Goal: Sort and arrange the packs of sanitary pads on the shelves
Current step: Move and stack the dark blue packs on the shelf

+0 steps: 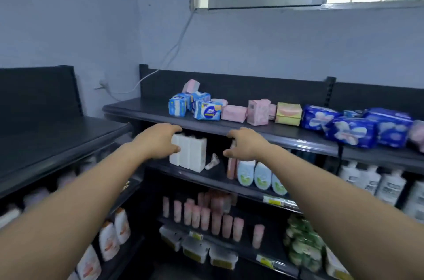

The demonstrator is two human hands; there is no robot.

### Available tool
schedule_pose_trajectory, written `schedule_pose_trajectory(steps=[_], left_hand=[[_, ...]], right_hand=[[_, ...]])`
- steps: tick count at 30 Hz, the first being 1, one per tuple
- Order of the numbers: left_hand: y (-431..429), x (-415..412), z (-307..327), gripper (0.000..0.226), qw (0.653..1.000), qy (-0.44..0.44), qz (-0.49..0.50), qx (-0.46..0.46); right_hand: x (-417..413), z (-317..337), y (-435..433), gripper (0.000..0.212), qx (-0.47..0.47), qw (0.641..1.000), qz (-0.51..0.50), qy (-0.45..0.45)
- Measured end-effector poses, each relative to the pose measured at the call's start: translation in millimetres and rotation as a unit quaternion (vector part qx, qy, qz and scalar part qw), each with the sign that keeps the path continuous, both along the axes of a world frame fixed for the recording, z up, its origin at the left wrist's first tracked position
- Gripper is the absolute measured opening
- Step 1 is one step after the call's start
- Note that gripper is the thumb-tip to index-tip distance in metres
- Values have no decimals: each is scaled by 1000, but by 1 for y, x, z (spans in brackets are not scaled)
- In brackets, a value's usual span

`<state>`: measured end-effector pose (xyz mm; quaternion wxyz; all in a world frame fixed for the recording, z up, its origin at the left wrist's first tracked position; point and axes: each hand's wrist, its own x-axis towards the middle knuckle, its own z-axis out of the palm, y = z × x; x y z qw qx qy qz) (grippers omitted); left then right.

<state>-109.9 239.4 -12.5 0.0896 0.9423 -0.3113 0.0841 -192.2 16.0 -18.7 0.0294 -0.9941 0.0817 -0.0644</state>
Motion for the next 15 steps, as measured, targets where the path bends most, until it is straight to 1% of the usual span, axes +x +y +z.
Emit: schedule_pose_trajectory(steps=[5,7,11,15], left_hand=[[-100,-3,4,60,997,12,-71,-16],[-128,-7,6,60,995,20,-91,-24],[-206,-9,6,60,987,10,-161,-21],[-279,-6,7,61,977,13,-210,-20]], right_hand=[[-38,2,-88,59,6,996,-85,-4],[-50,2,-111,59,7,994,-111,-3],[-79,2,-171,59,10,985,-170,-3],[-99,5,-227,61,10,974,-227,-15]])
